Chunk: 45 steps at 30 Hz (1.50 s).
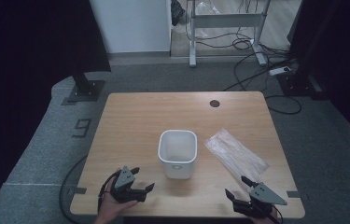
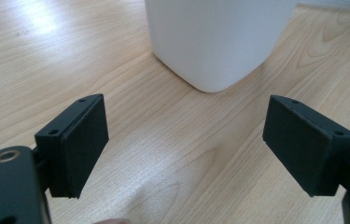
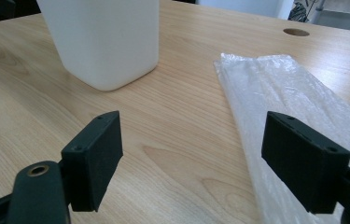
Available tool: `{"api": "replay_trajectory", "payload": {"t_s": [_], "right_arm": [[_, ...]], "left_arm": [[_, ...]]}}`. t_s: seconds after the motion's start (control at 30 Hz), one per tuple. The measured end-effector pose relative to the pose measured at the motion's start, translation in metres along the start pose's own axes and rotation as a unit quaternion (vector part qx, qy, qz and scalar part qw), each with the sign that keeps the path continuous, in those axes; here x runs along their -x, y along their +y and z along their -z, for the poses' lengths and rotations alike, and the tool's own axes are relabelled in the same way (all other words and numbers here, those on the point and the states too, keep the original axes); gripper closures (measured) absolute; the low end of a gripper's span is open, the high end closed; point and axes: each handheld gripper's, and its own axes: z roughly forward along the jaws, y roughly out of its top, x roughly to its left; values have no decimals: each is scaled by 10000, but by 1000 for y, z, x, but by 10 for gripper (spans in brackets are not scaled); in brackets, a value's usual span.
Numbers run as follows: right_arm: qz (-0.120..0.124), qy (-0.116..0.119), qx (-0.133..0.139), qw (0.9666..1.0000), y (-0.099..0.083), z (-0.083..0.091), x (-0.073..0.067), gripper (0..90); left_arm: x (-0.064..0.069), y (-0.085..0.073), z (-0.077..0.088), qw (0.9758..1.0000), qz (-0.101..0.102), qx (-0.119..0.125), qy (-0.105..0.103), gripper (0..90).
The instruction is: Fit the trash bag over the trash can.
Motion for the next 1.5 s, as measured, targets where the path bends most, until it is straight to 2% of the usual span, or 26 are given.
{"api": "replay_trajectory", "payload": {"t_s": [0.37, 0.47, 0.5, 0.57, 0.73, 0.93, 1.17, 1.2, 1.23, 1.27, 1.3, 1.47, 1.5], "right_arm": [[-252, -320, -145, 9991, 4, 4, 10, 195], [-350, -443, -448, 9974, 2, 1, 17, 199], [-350, -443, -448, 9974, 2, 1, 17, 199], [-379, -608, -589, 9957, 1, 0, 23, 199], [-522, -754, -764, 9928, -1, -2, 34, 216], [-481, -775, -1040, 9904, -5, -12, 36, 222], [-486, -877, -1292, 9865, -6, -18, 39, 243], [-549, -932, -1458, 9834, -7, -20, 41, 253], [-572, -958, -1519, 9821, -7, -20, 42, 260], [-606, -1010, -1644, 9793, -9, -22, 44, 258], [-684, -1007, -1648, 9788, -10, -21, 46, 273], [-692, -1112, -1656, 9775, -10, -20, 48, 299], [-700, -1149, -1619, 9776, -10, -19, 47, 360]], "left_arm": [[-4, -7, -6, 9996, 59, -232, 136, 144], [-4, -8, -8, 9994, 47, -293, 170, 144], [-4, -8, -8, 9994, 47, -293, 170, 145], [-5, -10, -10, 9992, 67, -353, 188, 145], [-6, -14, -10, 9989, 106, -364, 288, 148], [-7, -17, -7, 9985, 206, -360, 359, 148], [-7, -19, -6, 9982, 217, -392, 392, 148], [-7, -19, -5, 9982, 221, -389, 402, 148], [-8, -19, -5, 9981, 229, -392, 409, 148], [-8, -19, -5, 9981, 229, -392, 409, 148], [-8, -19, -5, 9981, 231, -397, 409, 148], [-7, -19, -5, 9981, 218, -409, 412, 148], [-7, -19, -4, 9982, 217, -391, 411, 148]]}}
